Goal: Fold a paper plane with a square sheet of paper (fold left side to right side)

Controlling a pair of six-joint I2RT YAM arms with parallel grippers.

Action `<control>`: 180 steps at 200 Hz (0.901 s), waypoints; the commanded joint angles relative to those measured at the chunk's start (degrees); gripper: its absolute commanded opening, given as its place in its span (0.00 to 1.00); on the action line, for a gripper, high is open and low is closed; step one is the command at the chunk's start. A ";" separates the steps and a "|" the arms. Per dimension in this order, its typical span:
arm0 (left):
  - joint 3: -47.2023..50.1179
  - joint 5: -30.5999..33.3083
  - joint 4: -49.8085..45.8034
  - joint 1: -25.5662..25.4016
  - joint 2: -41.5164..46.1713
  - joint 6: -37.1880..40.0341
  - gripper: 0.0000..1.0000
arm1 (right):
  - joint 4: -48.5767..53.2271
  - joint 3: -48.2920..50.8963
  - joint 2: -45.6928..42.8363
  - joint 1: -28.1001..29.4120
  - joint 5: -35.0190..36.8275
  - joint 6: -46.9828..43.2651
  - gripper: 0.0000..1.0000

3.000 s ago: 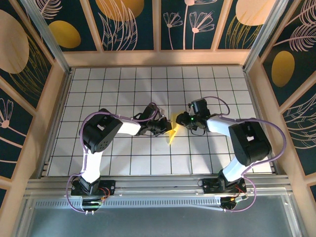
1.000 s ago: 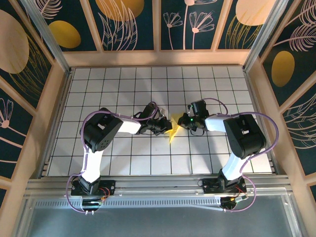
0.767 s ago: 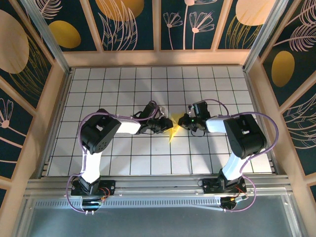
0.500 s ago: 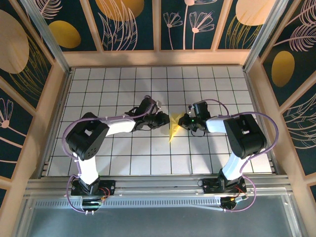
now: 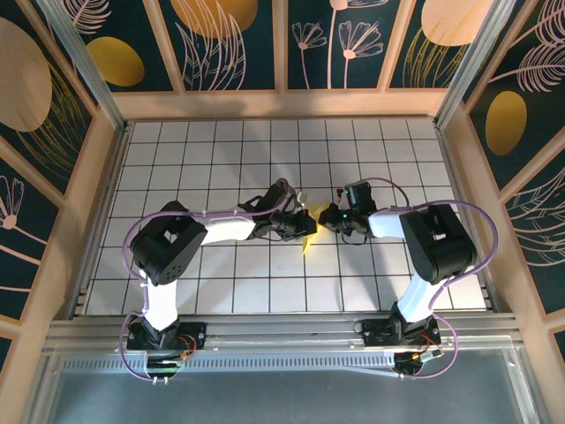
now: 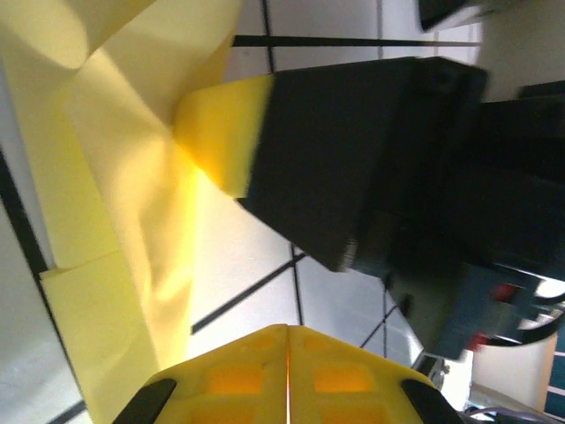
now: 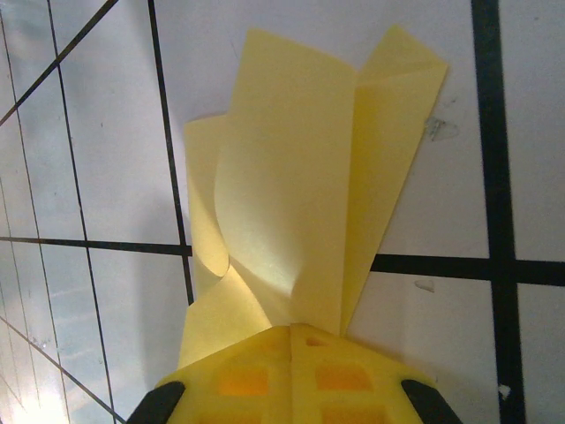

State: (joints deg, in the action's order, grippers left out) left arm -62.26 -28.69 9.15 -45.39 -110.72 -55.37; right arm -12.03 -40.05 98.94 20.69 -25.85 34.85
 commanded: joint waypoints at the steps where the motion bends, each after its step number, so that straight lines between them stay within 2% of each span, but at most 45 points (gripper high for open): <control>1: -1.37 -1.37 -1.56 0.12 -1.85 -0.61 0.08 | 6.61 2.08 2.78 0.06 1.94 -0.93 0.00; 180: 2.39 0.85 -2.73 -0.16 -4.43 0.21 0.07 | 7.84 1.03 3.37 0.67 2.47 -1.38 0.00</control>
State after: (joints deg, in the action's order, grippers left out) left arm -61.06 -28.21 8.32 -45.41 -114.17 -55.29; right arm -11.92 -40.10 98.96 20.71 -25.80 34.81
